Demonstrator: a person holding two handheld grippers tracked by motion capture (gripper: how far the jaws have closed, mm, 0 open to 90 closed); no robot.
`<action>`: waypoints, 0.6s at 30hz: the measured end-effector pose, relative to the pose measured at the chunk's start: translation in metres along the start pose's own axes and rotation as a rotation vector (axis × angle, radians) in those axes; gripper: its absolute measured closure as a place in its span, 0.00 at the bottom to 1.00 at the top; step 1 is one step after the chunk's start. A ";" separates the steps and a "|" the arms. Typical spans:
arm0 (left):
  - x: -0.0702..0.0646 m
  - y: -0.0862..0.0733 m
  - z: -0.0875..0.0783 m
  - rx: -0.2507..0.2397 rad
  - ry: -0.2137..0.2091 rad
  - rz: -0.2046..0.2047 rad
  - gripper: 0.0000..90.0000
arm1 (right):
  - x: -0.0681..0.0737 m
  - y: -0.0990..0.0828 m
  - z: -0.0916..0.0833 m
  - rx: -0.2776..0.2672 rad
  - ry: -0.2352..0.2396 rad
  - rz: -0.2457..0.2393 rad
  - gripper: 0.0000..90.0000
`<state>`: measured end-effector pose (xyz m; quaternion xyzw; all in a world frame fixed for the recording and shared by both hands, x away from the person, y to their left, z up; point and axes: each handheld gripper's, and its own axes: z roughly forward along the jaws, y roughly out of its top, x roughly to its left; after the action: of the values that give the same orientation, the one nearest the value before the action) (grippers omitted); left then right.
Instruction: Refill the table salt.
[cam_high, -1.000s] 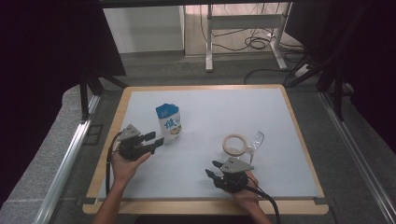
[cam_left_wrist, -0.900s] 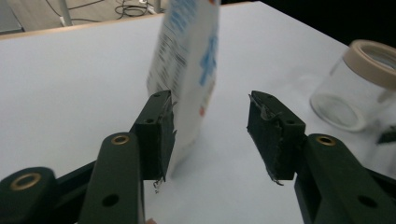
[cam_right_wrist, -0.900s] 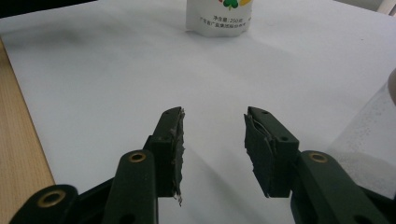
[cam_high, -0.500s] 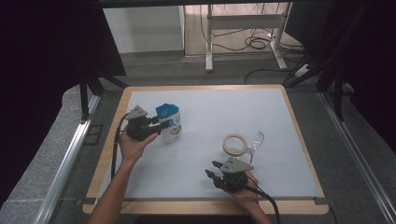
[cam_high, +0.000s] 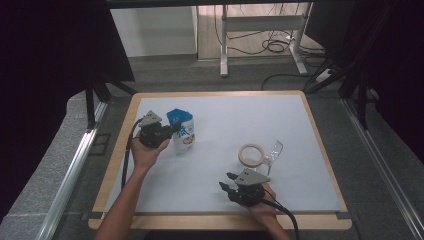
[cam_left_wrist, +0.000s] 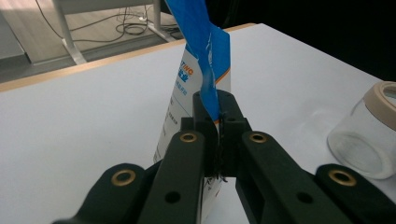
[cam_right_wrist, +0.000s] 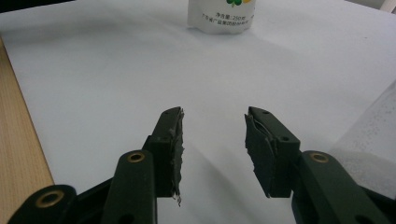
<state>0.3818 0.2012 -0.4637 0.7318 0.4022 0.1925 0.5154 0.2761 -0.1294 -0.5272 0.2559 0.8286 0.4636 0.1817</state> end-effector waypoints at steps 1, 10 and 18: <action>-0.001 0.000 0.000 -0.004 0.003 0.009 1.00 | 0.000 0.000 0.000 0.000 0.000 0.000 0.63; -0.004 0.004 0.004 -0.018 -0.012 0.015 1.00 | 0.000 0.001 0.001 -0.008 -0.003 0.002 0.63; -0.010 0.008 -0.006 -0.025 -0.047 0.013 1.00 | 0.001 0.002 0.002 -0.004 -0.002 0.003 0.59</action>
<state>0.3749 0.1954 -0.4525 0.7322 0.3828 0.1833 0.5327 0.2766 -0.1263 -0.5269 0.2573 0.8270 0.4654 0.1824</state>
